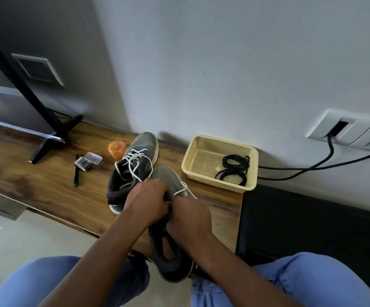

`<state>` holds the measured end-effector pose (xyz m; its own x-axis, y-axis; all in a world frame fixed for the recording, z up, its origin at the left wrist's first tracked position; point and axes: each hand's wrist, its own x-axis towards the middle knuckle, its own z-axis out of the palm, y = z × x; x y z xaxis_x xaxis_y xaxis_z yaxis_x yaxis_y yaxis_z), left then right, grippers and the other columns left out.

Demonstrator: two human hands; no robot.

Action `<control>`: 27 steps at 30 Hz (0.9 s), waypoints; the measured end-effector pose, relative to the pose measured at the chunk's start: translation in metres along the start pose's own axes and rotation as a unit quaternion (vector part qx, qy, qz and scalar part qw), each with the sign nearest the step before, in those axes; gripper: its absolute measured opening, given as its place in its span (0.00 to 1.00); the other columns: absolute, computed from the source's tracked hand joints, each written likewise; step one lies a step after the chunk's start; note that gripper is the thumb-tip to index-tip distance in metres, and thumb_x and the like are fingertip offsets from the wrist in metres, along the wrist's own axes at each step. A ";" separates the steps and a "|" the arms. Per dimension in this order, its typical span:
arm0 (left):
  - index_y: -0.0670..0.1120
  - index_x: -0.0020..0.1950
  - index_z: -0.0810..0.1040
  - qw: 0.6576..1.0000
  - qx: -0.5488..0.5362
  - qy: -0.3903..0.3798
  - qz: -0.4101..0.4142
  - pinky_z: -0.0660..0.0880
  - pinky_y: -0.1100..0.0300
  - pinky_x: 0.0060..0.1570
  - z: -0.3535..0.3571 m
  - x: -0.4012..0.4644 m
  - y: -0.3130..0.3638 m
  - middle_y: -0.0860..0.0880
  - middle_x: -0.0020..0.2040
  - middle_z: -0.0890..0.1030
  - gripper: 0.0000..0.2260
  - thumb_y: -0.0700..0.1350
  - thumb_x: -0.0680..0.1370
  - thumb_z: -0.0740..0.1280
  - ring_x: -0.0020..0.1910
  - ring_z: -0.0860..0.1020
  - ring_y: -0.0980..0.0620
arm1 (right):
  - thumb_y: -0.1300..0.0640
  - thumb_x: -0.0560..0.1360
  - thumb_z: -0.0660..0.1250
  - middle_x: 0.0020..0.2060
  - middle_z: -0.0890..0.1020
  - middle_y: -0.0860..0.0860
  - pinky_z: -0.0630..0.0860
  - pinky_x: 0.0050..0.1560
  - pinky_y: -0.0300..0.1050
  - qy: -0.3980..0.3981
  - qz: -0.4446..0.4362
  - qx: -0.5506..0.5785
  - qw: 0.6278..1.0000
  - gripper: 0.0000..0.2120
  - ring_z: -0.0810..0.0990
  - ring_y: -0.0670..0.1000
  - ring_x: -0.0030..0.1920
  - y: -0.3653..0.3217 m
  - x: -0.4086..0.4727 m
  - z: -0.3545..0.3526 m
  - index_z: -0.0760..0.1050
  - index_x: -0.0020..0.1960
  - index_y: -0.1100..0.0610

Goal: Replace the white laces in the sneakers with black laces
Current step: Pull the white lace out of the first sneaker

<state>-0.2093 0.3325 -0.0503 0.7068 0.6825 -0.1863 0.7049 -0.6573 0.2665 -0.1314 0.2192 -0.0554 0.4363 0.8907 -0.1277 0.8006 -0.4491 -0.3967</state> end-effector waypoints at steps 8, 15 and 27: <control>0.51 0.33 0.83 0.966 -0.238 -0.097 0.015 0.76 0.58 0.43 -0.030 0.000 -0.010 0.55 0.35 0.84 0.05 0.42 0.68 0.71 0.37 0.80 0.60 | 0.56 0.76 0.66 0.47 0.83 0.53 0.69 0.38 0.47 0.027 0.004 0.006 1.000 0.06 0.83 0.59 0.49 0.004 0.005 0.005 0.80 0.51 0.54; 0.55 0.42 0.77 0.999 -0.016 0.005 0.028 0.79 0.51 0.47 -0.014 -0.004 -0.004 0.56 0.50 0.74 0.11 0.61 0.69 0.66 0.48 0.79 0.51 | 0.58 0.74 0.65 0.43 0.83 0.53 0.67 0.37 0.47 0.034 0.012 0.020 0.999 0.05 0.82 0.59 0.46 0.006 0.007 0.004 0.79 0.47 0.55; 0.60 0.44 0.84 0.986 -0.165 -0.034 0.002 0.82 0.55 0.45 -0.025 -0.004 -0.003 0.59 0.36 0.83 0.10 0.56 0.64 0.68 0.39 0.81 0.61 | 0.60 0.73 0.66 0.44 0.83 0.54 0.69 0.37 0.47 0.017 0.020 0.025 0.999 0.10 0.83 0.60 0.48 0.005 0.006 0.000 0.81 0.52 0.54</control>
<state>-0.2155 0.3395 -0.0266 0.7199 0.6495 -0.2448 0.6524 -0.5128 0.5580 -0.1248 0.2227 -0.0587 0.4819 0.8687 -0.1147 0.7606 -0.4797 -0.4374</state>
